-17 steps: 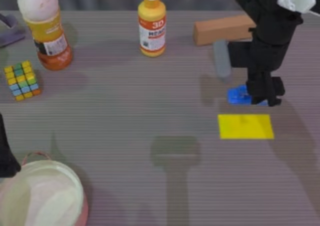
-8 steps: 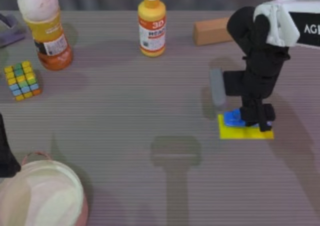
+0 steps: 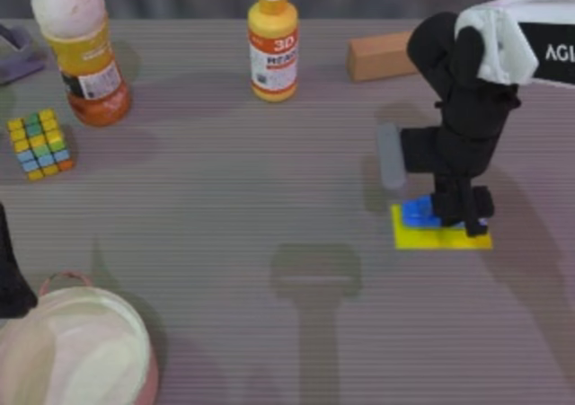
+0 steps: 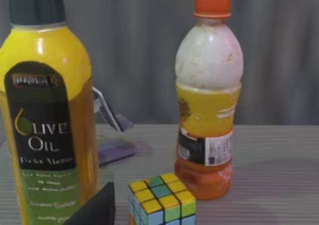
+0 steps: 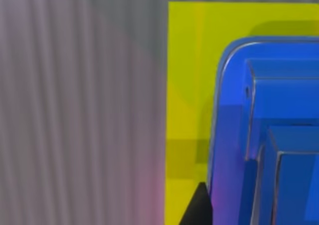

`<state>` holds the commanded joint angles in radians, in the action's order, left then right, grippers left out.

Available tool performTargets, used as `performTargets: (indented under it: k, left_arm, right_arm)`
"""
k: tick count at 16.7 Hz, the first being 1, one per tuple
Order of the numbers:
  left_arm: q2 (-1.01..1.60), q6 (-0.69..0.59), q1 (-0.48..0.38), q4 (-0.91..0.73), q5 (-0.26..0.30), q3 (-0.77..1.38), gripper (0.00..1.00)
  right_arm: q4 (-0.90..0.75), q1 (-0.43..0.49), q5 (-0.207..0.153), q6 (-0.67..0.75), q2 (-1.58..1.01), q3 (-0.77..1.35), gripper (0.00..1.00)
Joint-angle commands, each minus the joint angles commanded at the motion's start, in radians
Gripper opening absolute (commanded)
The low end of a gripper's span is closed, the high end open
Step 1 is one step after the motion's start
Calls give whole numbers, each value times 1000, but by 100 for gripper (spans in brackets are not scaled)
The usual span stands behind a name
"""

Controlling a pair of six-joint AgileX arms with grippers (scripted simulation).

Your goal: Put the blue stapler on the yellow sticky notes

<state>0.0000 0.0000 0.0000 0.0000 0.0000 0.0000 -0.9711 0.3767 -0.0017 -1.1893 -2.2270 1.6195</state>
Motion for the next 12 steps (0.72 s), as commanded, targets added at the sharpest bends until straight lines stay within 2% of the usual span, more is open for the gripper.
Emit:
performTargets:
  k: [6,12]
  left_arm:
    - [0,0,0,0,0,0,100]
    - [0,0,0,0,0,0,100]
  right_arm:
    - [0,0,0,0,0,0,98]
    - [0,0,0,0,0,0,100]
